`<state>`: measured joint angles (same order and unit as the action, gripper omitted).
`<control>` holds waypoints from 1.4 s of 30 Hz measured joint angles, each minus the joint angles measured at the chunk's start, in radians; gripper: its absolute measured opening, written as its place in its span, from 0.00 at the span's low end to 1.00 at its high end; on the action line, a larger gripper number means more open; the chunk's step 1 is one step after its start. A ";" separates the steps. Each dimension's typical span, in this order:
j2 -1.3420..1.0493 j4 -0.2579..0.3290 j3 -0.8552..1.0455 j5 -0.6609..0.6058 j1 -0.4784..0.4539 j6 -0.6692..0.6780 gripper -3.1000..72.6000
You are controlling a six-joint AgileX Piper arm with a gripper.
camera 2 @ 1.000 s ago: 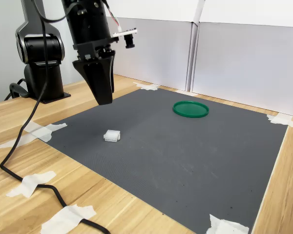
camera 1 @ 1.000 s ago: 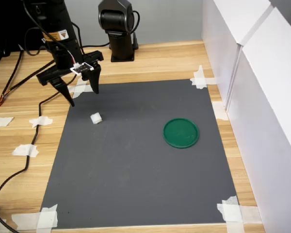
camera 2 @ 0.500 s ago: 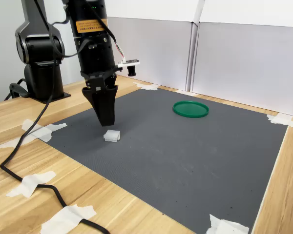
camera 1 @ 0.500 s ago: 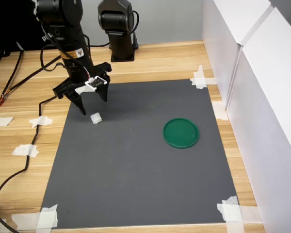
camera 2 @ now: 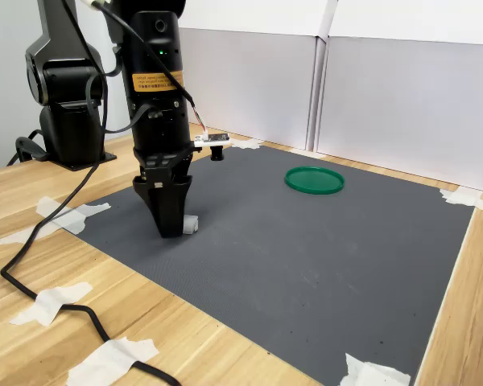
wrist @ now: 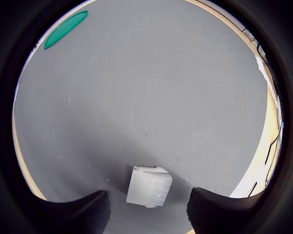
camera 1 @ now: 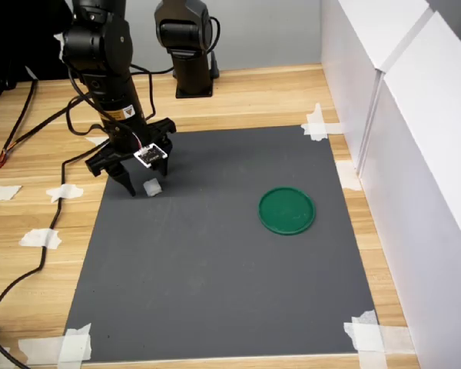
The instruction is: Grasp a white terminal and put it on the green lid.
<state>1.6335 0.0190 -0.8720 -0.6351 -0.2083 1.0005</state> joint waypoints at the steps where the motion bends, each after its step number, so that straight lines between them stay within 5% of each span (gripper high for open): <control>1: 0.004 0.000 0.000 0.000 0.000 0.000 0.90; 8: 0.012 0.000 0.000 0.016 0.000 0.000 0.78; 17: 0.013 0.007 0.000 0.024 0.000 0.000 0.39; 27: -0.028 0.002 -0.016 -0.017 0.015 0.000 0.39; 42: -0.154 0.038 -0.237 -0.341 0.339 -0.127 0.39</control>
<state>1.4791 0.0565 -1.1088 -0.9758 0.1311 0.8732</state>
